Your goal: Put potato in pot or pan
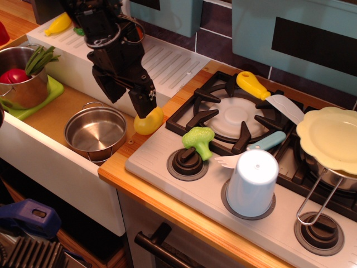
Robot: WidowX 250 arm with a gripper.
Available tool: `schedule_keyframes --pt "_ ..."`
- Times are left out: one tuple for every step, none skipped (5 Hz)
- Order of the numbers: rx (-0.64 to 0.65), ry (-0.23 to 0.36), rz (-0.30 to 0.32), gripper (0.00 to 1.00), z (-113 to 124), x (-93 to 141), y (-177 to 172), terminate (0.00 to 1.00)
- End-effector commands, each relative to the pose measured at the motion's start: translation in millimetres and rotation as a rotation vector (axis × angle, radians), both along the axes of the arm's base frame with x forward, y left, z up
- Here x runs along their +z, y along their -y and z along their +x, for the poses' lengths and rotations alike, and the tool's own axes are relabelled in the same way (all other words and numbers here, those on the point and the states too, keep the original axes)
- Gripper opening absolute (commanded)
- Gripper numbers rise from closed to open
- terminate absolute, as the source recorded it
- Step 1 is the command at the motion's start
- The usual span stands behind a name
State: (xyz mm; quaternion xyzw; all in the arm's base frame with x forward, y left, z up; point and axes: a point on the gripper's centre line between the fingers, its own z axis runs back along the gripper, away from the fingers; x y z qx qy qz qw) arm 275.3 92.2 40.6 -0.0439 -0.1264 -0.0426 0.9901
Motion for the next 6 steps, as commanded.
schedule_keyframes --pt "0.007 0.053 -0.016 1.0 15.2 -2.1 1.6 0.0" --pt "0.01 0.064 -0.058 1.0 20.8 -10.5 5.0 0.0" --pt "0.013 0.069 -0.094 1.0 23.7 -19.1 9.3 0.0" --pt "0.042 0.065 -0.103 1.0 14.2 -24.0 16.5 0.0" --pt "0.061 0.05 -0.095 0.0 9.7 -24.1 18.1 0.0" --pt "0.05 0.044 -0.097 0.0 12.8 -22.4 13.2 0.0"
